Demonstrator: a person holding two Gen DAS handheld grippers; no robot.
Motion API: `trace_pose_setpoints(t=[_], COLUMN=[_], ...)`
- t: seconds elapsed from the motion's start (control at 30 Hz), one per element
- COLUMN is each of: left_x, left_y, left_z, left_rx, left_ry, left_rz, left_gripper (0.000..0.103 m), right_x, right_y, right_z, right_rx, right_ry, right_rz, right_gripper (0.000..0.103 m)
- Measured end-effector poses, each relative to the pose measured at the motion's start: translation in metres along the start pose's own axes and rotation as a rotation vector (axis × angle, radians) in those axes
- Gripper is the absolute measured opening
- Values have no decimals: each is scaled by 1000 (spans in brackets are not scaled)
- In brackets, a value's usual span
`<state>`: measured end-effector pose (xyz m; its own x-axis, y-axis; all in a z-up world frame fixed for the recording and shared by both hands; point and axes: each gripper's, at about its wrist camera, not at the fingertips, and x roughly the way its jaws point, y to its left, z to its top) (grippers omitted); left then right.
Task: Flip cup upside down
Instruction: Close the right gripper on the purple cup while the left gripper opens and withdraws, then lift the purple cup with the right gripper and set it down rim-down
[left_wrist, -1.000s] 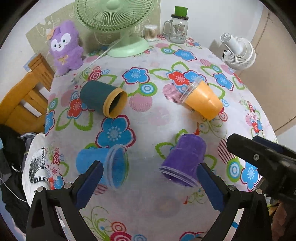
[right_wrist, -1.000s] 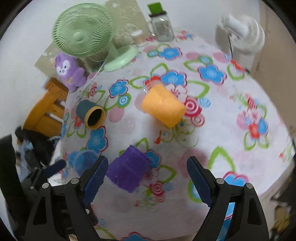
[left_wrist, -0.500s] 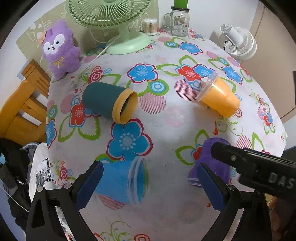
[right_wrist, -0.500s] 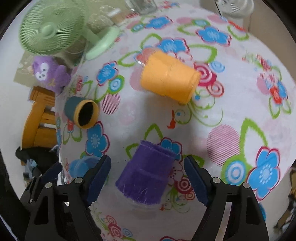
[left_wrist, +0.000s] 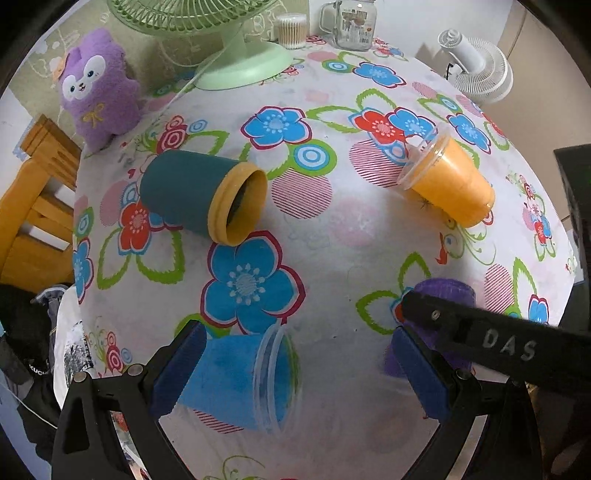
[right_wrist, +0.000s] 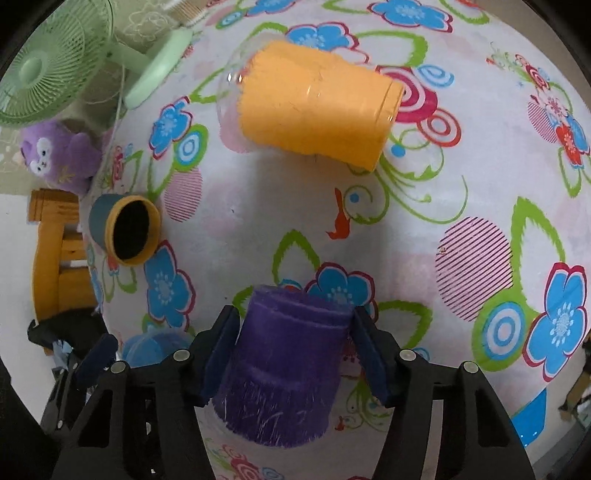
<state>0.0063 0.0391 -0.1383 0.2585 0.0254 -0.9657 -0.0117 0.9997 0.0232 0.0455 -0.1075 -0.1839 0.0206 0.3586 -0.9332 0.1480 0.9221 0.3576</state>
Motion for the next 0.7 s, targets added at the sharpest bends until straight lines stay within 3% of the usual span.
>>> trace_pose_setpoints(t=[0.33,0.7], left_x=[12,2], left_y=[2,1], left_z=[4,6], left_rx=[11,-13], left_ry=[31,19], left_rz=[-24,-56], left_gripper=[102,102], right_x=[6,-20], right_y=[7,24], right_z=[3,4], right_rx=[-25,-141], right_ry=[12,-79], right_rz=[-38,-96], right_gripper=[56,56])
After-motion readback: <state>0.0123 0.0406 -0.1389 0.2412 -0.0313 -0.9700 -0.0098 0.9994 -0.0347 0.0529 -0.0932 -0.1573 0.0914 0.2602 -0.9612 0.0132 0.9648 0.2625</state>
